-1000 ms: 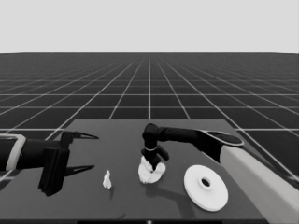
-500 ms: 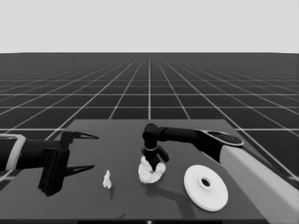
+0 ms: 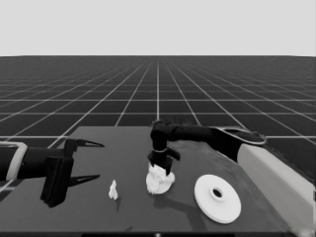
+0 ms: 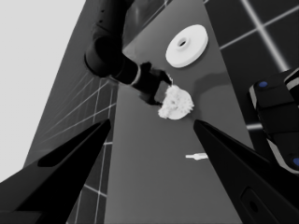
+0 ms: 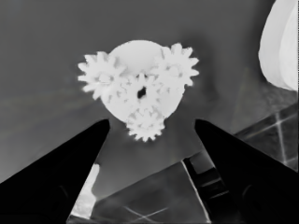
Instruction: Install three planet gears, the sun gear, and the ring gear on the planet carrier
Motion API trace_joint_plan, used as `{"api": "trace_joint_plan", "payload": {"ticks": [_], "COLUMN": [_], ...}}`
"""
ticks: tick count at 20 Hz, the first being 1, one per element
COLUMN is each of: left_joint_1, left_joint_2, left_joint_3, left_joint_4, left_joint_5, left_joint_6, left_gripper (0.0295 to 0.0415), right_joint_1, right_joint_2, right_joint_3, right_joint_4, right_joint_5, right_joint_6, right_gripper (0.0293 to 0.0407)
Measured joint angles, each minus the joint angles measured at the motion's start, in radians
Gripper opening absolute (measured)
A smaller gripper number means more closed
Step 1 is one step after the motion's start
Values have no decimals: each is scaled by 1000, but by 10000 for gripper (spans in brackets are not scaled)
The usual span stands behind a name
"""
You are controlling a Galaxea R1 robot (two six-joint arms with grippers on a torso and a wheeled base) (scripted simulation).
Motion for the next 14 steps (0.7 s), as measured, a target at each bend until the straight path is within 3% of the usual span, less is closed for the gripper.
{"api": "trace_joint_plan", "payload": {"ticks": [1,3,9,10,11,12,14], "left_joint_1": [0,0,0,0,0,0,0], "left_joint_2": [0,0,0,0,0,0,0], "left_joint_3": [0,0,0,0,0,0,0], "left_joint_4": [0,0,0,0,0,0,0], "left_joint_5": [0,0,0,0,0,0,0], "left_joint_6": [0,0,0,0,0,0,0], "left_gripper": [385,385,385,385,385,385,385], "right_joint_1": [107,206,248,90,-106,-213,-305], "right_joint_2": [-3,2,6,-265,-683,-940,-1167], "right_joint_3": [26,14,-6,444,771,963,1148], "right_joint_4": [82,165,208,-94,-276,-383,-484], "right_joint_5": [-18,-18,-17,148,244,300,354], "right_joint_6": [-236,-485,-623,-1052,-1327,-1489,-1640], "right_gripper": [391,386,385,406,395,389,385]}}
